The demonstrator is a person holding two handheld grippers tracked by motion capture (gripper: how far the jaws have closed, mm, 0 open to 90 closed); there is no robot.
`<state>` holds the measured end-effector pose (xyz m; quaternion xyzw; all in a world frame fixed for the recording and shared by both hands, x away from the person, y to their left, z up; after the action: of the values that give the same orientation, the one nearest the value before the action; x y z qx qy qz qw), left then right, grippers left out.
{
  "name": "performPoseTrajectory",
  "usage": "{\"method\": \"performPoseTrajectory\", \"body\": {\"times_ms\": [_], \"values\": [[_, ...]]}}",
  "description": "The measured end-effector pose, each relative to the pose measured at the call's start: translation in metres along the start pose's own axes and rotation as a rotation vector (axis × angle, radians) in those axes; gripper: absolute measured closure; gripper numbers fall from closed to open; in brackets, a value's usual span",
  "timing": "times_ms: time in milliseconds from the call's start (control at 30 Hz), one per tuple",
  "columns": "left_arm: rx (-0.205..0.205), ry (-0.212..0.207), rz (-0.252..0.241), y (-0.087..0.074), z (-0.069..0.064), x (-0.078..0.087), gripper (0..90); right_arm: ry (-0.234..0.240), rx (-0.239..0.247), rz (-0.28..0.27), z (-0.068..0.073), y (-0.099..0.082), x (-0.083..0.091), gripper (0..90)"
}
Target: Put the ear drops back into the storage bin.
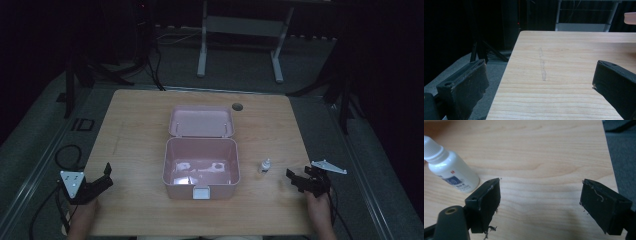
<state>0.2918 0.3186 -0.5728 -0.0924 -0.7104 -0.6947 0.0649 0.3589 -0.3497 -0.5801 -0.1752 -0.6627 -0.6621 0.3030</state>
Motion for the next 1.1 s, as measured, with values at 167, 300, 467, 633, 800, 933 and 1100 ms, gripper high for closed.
{"method": "performPoseTrajectory", "body": {"times_ms": [167, 300, 467, 633, 800, 933, 1100], "values": [[0.002, -0.001, 0.001, 0.000, 0.000, 0.000, 0.3, -0.023, 0.049, 0.100, -0.003, 0.001, 0.002, 18.3], [0.003, -0.004, 0.001, 0.000, 0.000, 0.000, 0.3, -0.016, 0.069, 0.202, -0.003, -0.003, 0.004, 18.3], [-0.001, -0.006, 0.003, 0.000, -0.001, 0.000, 0.3, 0.017, 0.102, 0.352, 0.001, -0.010, 0.007, 17.7], [-0.003, -0.010, 0.005, 0.000, -0.001, -0.001, 0.3, 0.033, 0.172, 0.472, 0.005, -0.013, 0.011, 16.8], [-0.003, -0.013, 0.005, 0.000, -0.001, -0.001, 0.3, 0.039, 0.258, 0.570, 0.010, -0.013, 0.015, 16.8], [-0.003, -0.014, 0.005, 0.000, -0.001, -0.001, 0.3, 0.024, 0.370, 0.645, 0.014, -0.012, 0.018, 15.8], [-0.003, -0.017, 0.008, -0.001, -0.001, -0.001, 0.3, 0.042, 0.455, 0.739, 0.020, -0.009, 0.021, 13.0]]}}
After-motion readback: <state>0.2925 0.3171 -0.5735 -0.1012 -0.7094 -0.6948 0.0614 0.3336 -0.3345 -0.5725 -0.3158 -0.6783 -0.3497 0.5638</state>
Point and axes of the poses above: each handheld gripper's, and its own axes: x roughly backward along the jaws, y roughly out of its top, z roughly to its left, the point moved 6 cm from there along -x, roughly forward along the jaws, and after that the axes turned 7 degrees about -y, right-handed, at the moved point
